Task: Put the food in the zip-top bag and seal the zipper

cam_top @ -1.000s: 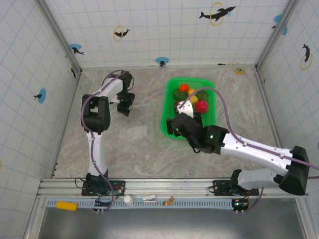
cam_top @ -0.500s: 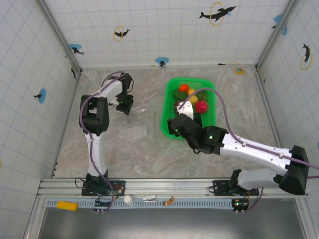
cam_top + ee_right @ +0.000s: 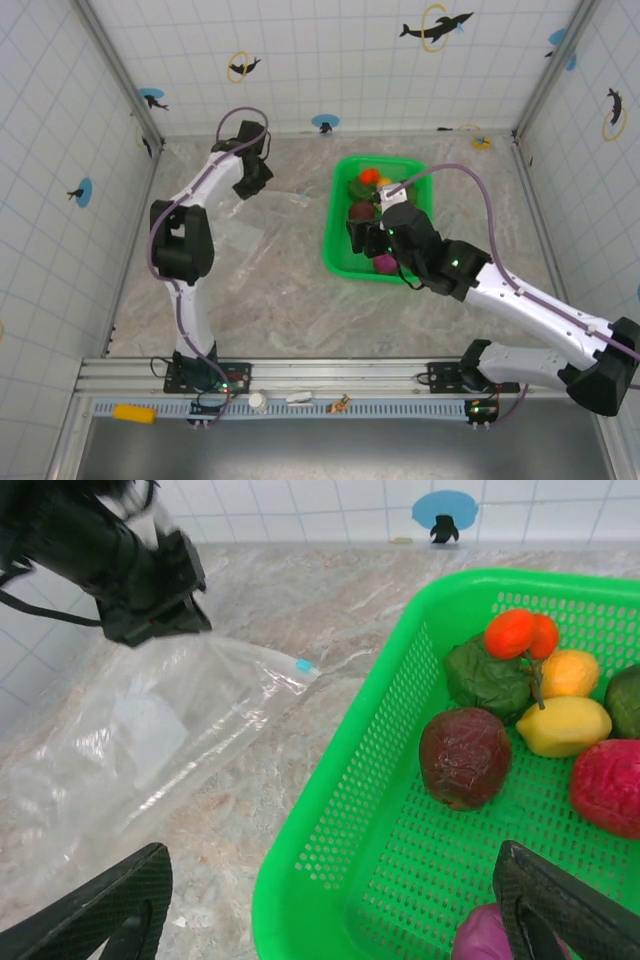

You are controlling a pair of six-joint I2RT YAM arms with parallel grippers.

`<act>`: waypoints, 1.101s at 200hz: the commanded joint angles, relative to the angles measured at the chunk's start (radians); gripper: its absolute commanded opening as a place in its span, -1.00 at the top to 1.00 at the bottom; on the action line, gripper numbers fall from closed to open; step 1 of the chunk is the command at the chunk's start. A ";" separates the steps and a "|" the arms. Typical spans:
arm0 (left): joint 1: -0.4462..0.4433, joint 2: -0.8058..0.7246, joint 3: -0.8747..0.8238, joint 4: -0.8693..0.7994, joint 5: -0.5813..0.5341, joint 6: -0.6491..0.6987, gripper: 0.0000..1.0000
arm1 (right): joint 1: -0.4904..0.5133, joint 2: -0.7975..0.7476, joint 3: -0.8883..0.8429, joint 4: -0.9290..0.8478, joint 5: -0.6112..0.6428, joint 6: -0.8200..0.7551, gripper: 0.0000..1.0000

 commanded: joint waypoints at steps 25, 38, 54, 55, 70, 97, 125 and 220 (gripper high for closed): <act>-0.111 -0.267 -0.230 0.191 0.208 0.441 1.00 | -0.049 0.033 0.065 -0.011 -0.206 -0.003 -0.85; -0.112 -0.353 -0.342 0.270 0.350 0.461 1.00 | -0.059 0.026 0.054 -0.024 -0.187 -0.035 -0.83; -0.120 -0.456 -0.455 0.354 0.475 0.481 1.00 | -0.109 0.029 0.034 -0.012 -0.319 -0.048 -0.73; -0.121 -0.461 -0.459 0.359 0.482 0.482 1.00 | -0.112 0.030 0.032 -0.009 -0.329 -0.049 -0.73; -0.129 -0.542 -0.519 0.389 0.564 0.509 1.00 | -0.146 0.039 0.000 0.032 -0.442 -0.036 -0.68; -0.130 -0.657 -0.623 0.430 0.708 0.586 1.00 | -0.198 0.069 -0.059 0.137 -0.619 0.031 -0.56; -0.129 -0.724 -0.722 0.490 0.826 0.573 1.00 | -0.190 0.134 -0.065 0.201 -0.687 0.066 -0.48; -0.193 -0.804 -0.999 0.922 1.070 0.277 1.00 | -0.139 0.200 -0.245 0.558 -0.843 0.229 -0.19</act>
